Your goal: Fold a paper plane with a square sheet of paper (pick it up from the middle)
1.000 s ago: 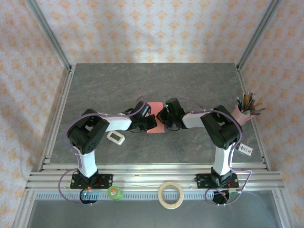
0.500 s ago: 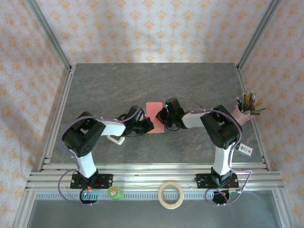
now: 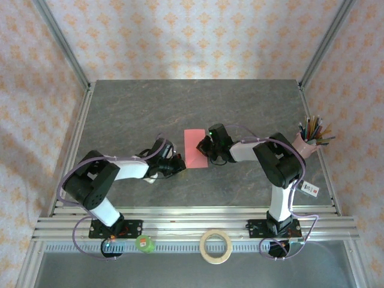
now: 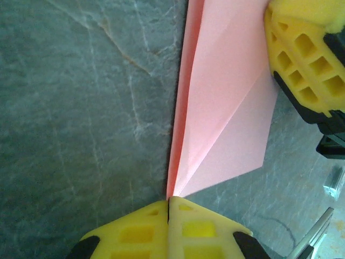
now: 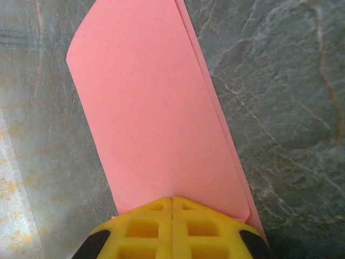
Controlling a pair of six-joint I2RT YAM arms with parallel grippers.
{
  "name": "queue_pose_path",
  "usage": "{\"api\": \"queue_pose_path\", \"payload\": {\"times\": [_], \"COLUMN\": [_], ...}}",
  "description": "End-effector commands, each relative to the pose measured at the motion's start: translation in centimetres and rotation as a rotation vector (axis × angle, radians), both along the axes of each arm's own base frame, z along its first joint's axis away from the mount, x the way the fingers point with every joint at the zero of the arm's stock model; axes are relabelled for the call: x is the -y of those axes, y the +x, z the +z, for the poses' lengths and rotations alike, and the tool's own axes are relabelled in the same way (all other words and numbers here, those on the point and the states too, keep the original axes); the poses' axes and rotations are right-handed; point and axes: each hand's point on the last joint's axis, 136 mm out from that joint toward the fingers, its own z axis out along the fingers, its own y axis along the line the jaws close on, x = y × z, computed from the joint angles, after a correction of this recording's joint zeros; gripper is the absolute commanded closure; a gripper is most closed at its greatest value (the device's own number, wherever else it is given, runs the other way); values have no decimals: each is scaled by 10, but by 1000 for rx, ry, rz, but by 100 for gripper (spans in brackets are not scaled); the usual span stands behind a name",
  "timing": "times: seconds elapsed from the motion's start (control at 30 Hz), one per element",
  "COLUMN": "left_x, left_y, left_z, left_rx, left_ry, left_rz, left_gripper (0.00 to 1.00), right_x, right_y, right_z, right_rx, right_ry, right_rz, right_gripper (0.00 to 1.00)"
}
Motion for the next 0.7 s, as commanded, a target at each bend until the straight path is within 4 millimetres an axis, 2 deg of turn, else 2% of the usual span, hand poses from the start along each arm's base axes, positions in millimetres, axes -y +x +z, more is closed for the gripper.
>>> {"api": "queue_pose_path", "payload": {"times": [0.0,0.1,0.23,0.33,0.53,0.67], "left_x": [5,13,18,17,5,-4], "left_y": [23,40,54,59,50,41], "left_z": [33,43,36,22,-8,-24], "left_rx": [69,105,102,73,12,-29], "left_ry": [-20,-37,-28,10,96,141], "left_rz": [38,45,63,75,87,91], "left_gripper": [100,100,100,100,100,100], "right_x": [53,50,49,47,36,17], "right_y": [-51,-49,-49,-47,-38,-21], "right_z": [-80,-78,-78,-75,-60,-33], "right_rx": [-235,-231,-229,-224,-179,-91], "right_ry": [-262,-247,-233,-224,-192,-137], "right_rz": [-31,-36,-41,-40,-9,67], "right_gripper": [100,100,100,100,100,98]}}
